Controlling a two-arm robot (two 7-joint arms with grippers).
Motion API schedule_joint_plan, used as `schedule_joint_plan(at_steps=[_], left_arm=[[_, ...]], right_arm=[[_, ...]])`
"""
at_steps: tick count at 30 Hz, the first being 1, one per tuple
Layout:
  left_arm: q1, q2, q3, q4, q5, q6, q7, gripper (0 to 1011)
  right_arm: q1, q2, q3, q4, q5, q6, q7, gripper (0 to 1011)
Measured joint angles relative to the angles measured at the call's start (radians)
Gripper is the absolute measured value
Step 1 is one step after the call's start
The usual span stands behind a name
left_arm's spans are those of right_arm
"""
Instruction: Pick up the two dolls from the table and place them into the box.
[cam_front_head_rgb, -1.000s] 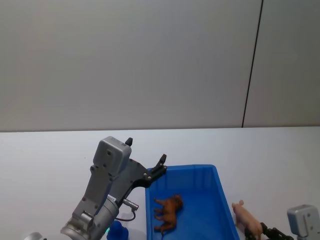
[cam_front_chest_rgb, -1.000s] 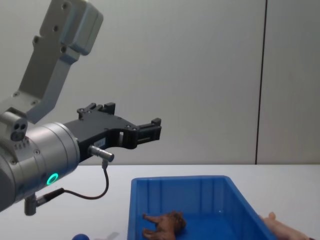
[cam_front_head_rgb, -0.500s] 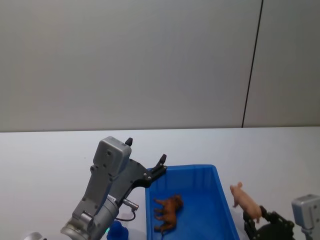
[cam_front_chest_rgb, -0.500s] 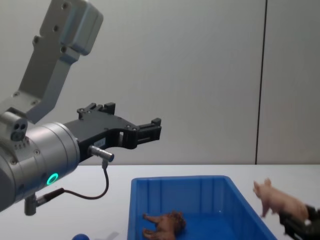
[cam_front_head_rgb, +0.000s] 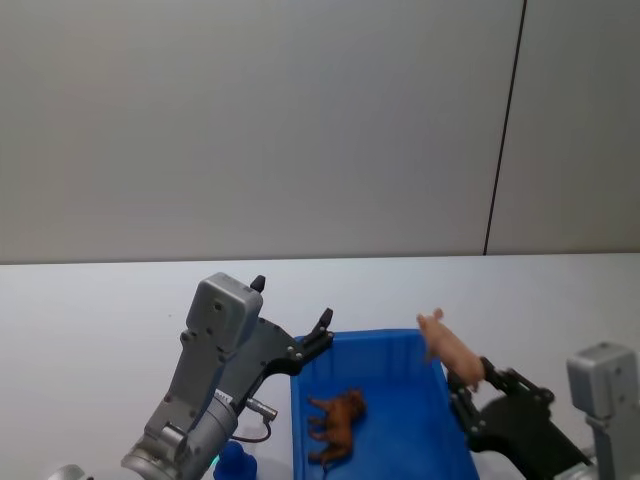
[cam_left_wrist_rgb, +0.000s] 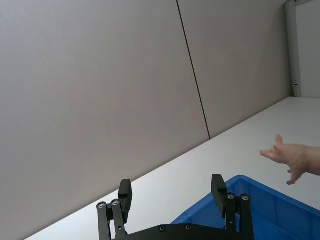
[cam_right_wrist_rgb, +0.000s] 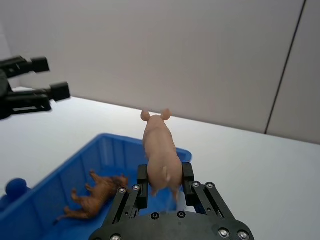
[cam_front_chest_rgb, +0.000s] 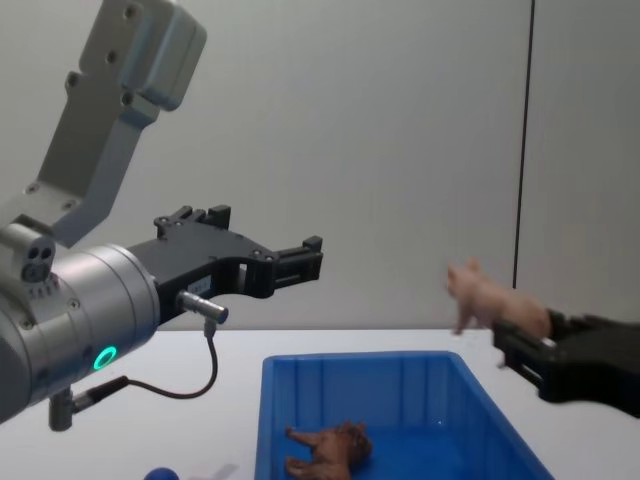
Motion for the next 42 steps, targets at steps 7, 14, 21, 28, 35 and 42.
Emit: schedule_joint_plan(at_steps=[7,14,21,28,35,42], left_arm=[[0.000,0.000,0.000,0.000,0.000,0.000,0.000,1002],[0.000,0.000,0.000,0.000,0.000,0.000,0.000,1001],[0.000,0.000,0.000,0.000,0.000,0.000,0.000,1001],[0.000,0.000,0.000,0.000,0.000,0.000,0.000,1001],[0.000,0.000,0.000,0.000,0.000,0.000,0.000,1001],[0.002,0.001,-0.001,0.000,0.000,0.004,0.000,1001]], right_arm=[[0.037,-0.027,-0.011,0.023,0.002,0.006,0.036,436],[0.061,-0.044,-0.017,0.048,0.005,0.017,0.046,654],[0.068,-0.049,-0.014,0.063,0.010,0.018,0.026,872],[0.059,-0.045,-0.003,0.067,0.019,0.003,-0.022,1001],[0.030,-0.030,0.017,0.065,0.039,-0.025,-0.094,1001],[0.007,-0.016,0.032,0.059,0.056,-0.047,-0.139,1001]])
